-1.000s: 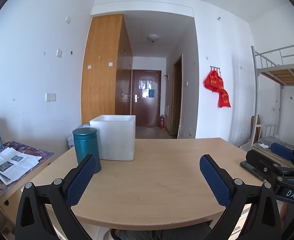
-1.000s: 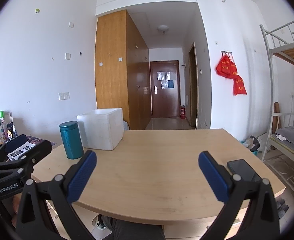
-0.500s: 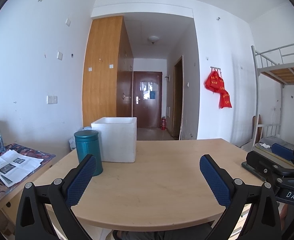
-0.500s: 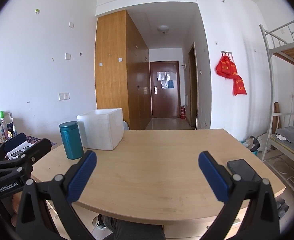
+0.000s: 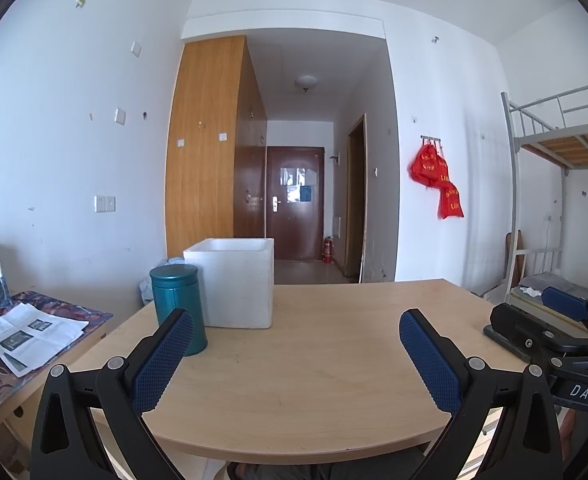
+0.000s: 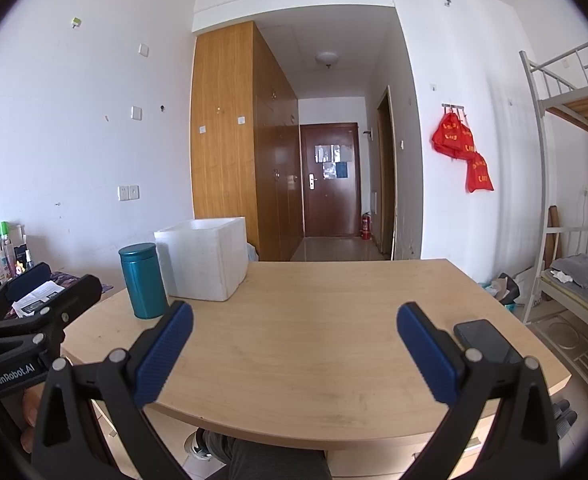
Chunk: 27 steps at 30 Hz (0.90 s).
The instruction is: Organize soft objects
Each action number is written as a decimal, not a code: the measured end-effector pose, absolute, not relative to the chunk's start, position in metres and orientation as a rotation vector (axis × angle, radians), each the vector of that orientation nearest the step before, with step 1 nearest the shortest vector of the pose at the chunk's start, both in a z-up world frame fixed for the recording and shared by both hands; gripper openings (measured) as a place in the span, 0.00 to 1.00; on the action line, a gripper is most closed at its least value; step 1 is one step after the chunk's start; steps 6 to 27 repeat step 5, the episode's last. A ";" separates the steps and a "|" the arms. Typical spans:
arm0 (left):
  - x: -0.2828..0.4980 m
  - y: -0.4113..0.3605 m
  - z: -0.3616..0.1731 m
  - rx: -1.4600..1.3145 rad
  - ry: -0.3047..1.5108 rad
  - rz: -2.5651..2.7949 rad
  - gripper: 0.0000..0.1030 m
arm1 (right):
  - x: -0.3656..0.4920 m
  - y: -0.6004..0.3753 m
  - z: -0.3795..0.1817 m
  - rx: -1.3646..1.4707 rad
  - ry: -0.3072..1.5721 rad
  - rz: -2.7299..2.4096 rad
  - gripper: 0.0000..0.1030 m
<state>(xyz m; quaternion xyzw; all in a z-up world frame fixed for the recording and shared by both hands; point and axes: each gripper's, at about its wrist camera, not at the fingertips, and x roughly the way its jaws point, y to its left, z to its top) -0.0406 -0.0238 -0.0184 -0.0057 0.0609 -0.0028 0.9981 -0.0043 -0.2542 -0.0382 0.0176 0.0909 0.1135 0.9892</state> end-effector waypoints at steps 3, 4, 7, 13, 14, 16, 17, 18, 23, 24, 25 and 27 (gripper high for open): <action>-0.041 -0.022 -0.018 -0.019 0.109 0.002 1.00 | -0.004 -0.254 -0.038 0.036 0.184 0.229 1.00; -0.042 -0.021 -0.018 -0.026 0.101 0.022 1.00 | -0.004 -0.254 -0.038 0.035 0.183 0.229 1.00; -0.042 -0.021 -0.017 -0.024 0.099 0.022 1.00 | -0.004 -0.254 -0.038 0.034 0.183 0.228 1.00; -0.042 -0.021 -0.017 -0.024 0.099 0.022 1.00 | -0.004 -0.254 -0.038 0.034 0.183 0.228 1.00; -0.042 -0.021 -0.017 -0.024 0.099 0.022 1.00 | -0.004 -0.254 -0.038 0.034 0.183 0.228 1.00; -0.042 -0.021 -0.017 -0.024 0.099 0.022 1.00 | -0.004 -0.254 -0.038 0.034 0.183 0.228 1.00; -0.042 -0.021 -0.017 -0.024 0.099 0.022 1.00 | -0.004 -0.254 -0.038 0.034 0.183 0.228 1.00; -0.042 -0.021 -0.017 -0.024 0.099 0.022 1.00 | -0.004 -0.254 -0.038 0.034 0.183 0.228 1.00; -0.042 -0.021 -0.017 -0.024 0.099 0.022 1.00 | -0.004 -0.254 -0.038 0.034 0.183 0.228 1.00; -0.042 -0.021 -0.017 -0.024 0.099 0.022 1.00 | -0.004 -0.254 -0.038 0.034 0.183 0.228 1.00; -0.042 -0.021 -0.017 -0.024 0.099 0.022 1.00 | -0.004 -0.254 -0.038 0.034 0.183 0.228 1.00; -0.042 -0.021 -0.017 -0.024 0.099 0.022 1.00 | -0.004 -0.254 -0.038 0.034 0.183 0.228 1.00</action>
